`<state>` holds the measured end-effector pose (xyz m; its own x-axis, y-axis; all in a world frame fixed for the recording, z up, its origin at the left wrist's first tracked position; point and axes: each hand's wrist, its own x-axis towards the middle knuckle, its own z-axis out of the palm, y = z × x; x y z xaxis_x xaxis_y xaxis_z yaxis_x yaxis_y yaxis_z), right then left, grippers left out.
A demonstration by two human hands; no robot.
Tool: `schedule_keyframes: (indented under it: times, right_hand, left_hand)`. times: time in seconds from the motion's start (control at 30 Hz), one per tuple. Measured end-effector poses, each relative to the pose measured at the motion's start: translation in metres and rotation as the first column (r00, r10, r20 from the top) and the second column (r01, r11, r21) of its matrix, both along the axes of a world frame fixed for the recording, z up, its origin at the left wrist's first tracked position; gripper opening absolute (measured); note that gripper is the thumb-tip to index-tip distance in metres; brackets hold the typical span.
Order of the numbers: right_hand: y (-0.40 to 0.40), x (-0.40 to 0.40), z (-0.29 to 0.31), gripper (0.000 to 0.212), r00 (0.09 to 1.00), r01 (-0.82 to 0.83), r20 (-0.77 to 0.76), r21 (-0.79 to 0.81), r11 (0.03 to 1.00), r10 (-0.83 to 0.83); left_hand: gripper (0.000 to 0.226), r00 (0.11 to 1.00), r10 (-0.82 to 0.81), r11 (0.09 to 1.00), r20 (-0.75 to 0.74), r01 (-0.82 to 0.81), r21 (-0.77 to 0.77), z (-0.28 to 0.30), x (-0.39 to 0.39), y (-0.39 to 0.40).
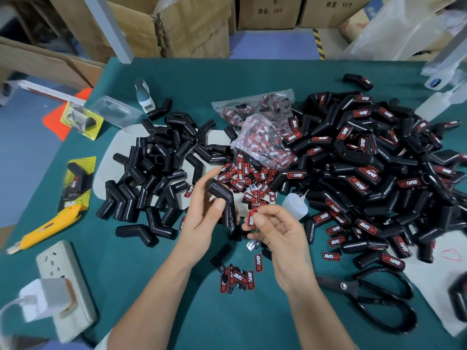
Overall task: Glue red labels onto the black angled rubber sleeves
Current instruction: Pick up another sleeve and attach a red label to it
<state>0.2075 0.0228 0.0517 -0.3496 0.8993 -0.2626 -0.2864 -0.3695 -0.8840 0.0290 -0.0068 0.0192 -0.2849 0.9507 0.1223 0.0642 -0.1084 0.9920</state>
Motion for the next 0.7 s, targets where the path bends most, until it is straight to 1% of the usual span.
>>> schedule_keyframes:
  times: [0.13,0.23,0.43,0.5,0.63,0.7]
  right_hand:
    - [0.001,0.001,-0.001,0.005,0.999,-0.035,-0.031,-0.015,0.999,0.034]
    - [0.002,0.002,-0.004,0.013,0.997,-0.057,-0.048,-0.030,0.998,0.056]
    - [0.002,0.001,-0.008,0.012,0.991,-0.126,-0.043,-0.031,0.992,0.124]
    - [0.002,0.001,-0.009,0.014,0.989,-0.140,-0.042,-0.029,0.990,0.139]
    - [0.002,0.001,-0.010,0.035,0.984,-0.177,-0.034,-0.050,0.983,0.175]
    - [0.003,0.002,-0.011,0.039,0.983,-0.182,-0.031,-0.060,0.981,0.181]
  left_hand:
    - [0.051,0.999,-0.010,1.000,-0.043,0.010,0.003,0.000,0.000,0.000]
    - [0.043,0.999,-0.045,0.999,-0.018,0.044,-0.008,0.000,0.002,0.001]
    - [0.038,0.992,-0.100,0.993,0.072,0.104,-0.049,0.001,0.006,0.000]
    - [0.037,0.993,-0.107,0.993,0.057,0.109,-0.041,0.002,0.008,0.000]
    - [0.035,0.991,-0.130,0.991,0.035,0.132,-0.035,0.004,0.009,0.000]
    - [0.035,0.991,-0.130,0.991,0.024,0.131,-0.039,0.004,0.009,0.000]
